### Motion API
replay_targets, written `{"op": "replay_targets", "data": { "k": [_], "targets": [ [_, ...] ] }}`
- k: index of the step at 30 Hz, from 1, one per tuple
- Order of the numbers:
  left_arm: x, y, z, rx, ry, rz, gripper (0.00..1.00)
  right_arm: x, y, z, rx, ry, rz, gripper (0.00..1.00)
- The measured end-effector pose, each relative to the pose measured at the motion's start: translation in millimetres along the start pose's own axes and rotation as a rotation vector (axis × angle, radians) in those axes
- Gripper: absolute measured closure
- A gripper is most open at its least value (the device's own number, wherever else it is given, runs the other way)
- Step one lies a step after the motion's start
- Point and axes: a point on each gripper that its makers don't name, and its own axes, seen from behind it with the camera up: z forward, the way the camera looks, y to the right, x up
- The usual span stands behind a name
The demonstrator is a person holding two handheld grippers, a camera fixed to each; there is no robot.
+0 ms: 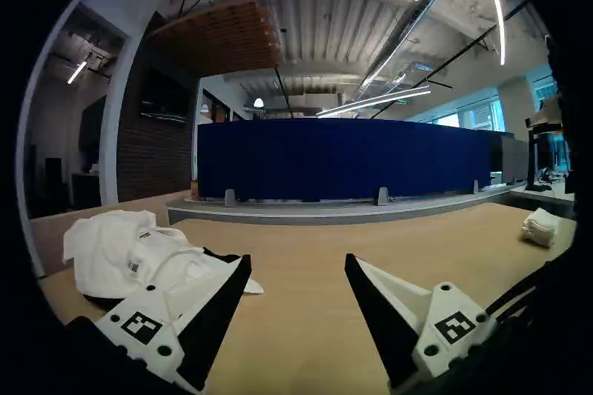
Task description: Fold towel
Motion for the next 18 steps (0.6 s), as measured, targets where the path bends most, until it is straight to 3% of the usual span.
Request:
{"op": "replay_targets", "data": {
  "k": [18],
  "targets": [
    [-1.2,1.2,0.5,-0.010,-0.001,0.005,0.06,22.4,26.1,-12.5,-0.016,0.066,-0.032,0.00]
  ]
}}
